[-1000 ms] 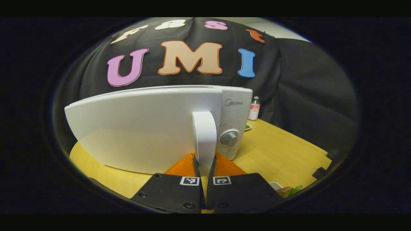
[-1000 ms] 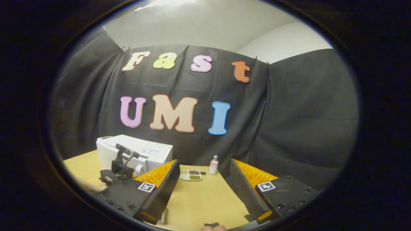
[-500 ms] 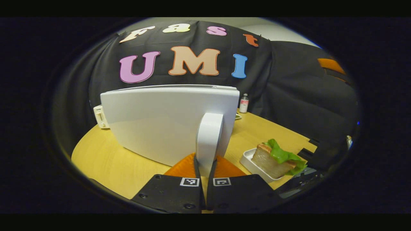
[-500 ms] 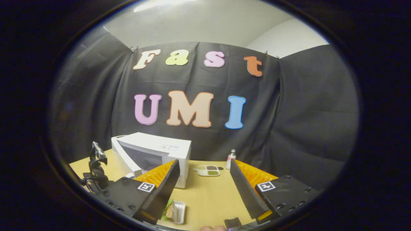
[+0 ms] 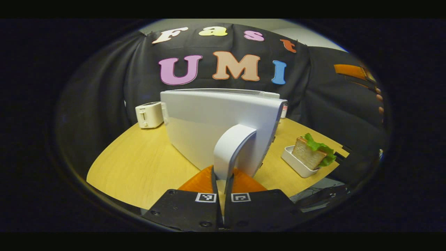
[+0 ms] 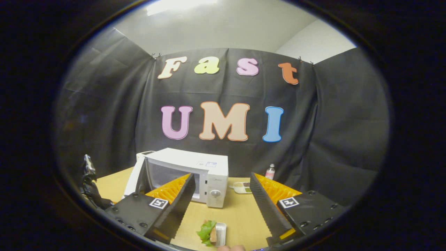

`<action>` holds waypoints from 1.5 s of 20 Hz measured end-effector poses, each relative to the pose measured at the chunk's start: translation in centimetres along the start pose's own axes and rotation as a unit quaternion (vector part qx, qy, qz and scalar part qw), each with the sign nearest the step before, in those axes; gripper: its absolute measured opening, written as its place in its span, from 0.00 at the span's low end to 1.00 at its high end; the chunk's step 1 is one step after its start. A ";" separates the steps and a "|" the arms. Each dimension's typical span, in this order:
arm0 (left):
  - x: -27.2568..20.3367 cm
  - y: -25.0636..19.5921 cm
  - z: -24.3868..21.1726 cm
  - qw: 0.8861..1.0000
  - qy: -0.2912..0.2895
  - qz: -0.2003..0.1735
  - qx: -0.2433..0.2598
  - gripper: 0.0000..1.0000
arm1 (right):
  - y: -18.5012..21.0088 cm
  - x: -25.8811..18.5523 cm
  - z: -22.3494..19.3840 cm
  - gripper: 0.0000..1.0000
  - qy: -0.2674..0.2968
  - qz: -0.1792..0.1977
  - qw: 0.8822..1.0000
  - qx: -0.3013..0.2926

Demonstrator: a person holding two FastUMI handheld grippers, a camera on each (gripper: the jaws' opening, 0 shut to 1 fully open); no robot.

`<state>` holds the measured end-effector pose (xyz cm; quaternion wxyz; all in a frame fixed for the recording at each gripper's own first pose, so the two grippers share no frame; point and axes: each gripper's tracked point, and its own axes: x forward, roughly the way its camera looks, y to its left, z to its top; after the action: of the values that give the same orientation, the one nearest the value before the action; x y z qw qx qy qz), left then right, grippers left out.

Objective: Open the microwave oven with the left hand, put the food in, and close the microwave oven.

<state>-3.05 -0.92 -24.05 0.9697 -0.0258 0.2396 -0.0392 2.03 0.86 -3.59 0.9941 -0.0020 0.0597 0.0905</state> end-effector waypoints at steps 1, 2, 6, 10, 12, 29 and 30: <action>-0.6 1.0 -0.2 1.000 0.001 0.008 0.000 0.00 | 0.4 -0.1 0.0 0.97 -0.001 0.001 1.000 -0.002; -1.1 2.1 -0.4 1.000 0.000 0.017 -0.002 0.02 | 0.8 -0.2 -0.2 0.97 0.000 0.002 1.000 -0.005; -2.7 6.2 -1.1 0.998 0.000 0.063 -0.020 0.01 | 1.7 -0.6 -1.3 0.97 0.007 0.004 1.000 -0.015; -3.3 8.4 -1.3 0.996 -0.003 0.079 -0.033 0.01 | 2.1 -0.9 -2.6 0.97 0.019 0.005 1.000 -0.022; -3.3 8.7 -1.3 0.996 -0.004 0.079 -0.038 0.01 | 2.5 -0.8 -3.0 0.97 0.022 0.007 0.999 -0.025; -6.6 9.5 -0.8 0.996 -0.007 0.091 -0.023 0.86 | 4.7 -0.1 -6.2 0.97 0.056 0.028 0.998 -0.032; -7.1 9.4 -0.4 0.996 -0.007 0.092 -0.018 0.87 | 4.8 0.0 -7.0 0.97 0.063 0.029 0.997 -0.033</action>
<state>-8.87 9.06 -21.78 0.9702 -0.0214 0.2350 0.0552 0.34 5.45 -10.52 0.9847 -0.0391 0.1193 0.1213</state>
